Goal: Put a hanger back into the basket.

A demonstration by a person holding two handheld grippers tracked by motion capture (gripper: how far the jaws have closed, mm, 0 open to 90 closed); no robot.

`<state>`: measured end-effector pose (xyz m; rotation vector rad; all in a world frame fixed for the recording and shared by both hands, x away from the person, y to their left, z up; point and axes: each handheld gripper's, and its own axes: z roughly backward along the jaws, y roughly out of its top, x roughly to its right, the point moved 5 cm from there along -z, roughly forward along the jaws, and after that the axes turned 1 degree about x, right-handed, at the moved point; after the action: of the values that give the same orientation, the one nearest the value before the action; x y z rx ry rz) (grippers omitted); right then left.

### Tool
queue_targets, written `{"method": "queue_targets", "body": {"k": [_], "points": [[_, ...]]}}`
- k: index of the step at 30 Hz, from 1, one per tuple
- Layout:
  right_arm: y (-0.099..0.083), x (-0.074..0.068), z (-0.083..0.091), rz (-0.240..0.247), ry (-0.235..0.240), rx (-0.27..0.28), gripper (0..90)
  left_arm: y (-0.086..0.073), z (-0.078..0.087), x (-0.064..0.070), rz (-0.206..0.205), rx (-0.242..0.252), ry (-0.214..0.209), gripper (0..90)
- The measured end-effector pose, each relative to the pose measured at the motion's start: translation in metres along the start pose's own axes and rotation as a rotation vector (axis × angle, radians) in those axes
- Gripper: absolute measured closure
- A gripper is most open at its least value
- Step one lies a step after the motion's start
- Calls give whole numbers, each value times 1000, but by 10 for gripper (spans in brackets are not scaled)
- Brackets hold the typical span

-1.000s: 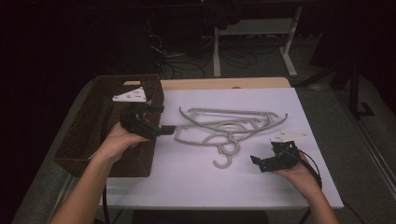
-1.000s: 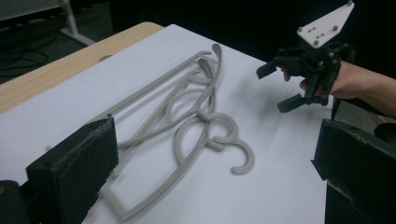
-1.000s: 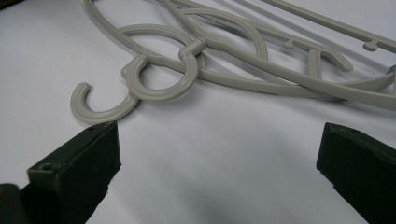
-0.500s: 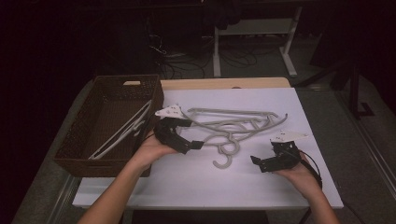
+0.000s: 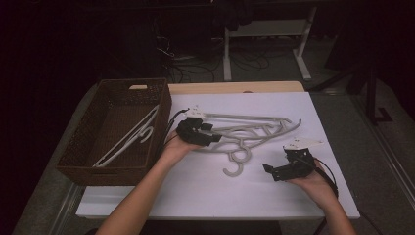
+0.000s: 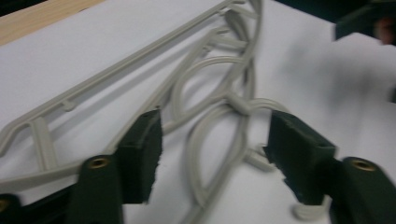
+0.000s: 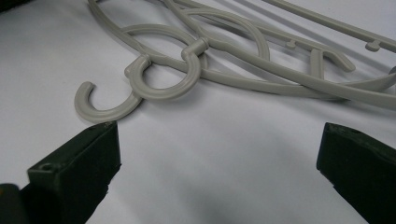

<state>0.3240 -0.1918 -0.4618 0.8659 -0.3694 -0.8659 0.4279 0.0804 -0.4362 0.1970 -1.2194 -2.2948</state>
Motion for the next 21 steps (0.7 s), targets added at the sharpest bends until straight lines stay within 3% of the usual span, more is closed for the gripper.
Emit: {"method": "queue_targets", "body": {"k": [6, 12, 16, 21], "points": [[0, 0, 0, 1, 3, 1, 0, 4, -21, -16, -26, -41, 53, 673], [0, 0, 0, 2, 5, 2, 0, 10, -41, -26, -57, -100, 58, 867], [0, 0, 0, 2, 6, 5, 0, 12, -51, -25, -112, -155, 70, 899], [0, -1, 1, 5, 7, 6, 0, 8, -62, -24, -147, -218, 82, 900]]}}
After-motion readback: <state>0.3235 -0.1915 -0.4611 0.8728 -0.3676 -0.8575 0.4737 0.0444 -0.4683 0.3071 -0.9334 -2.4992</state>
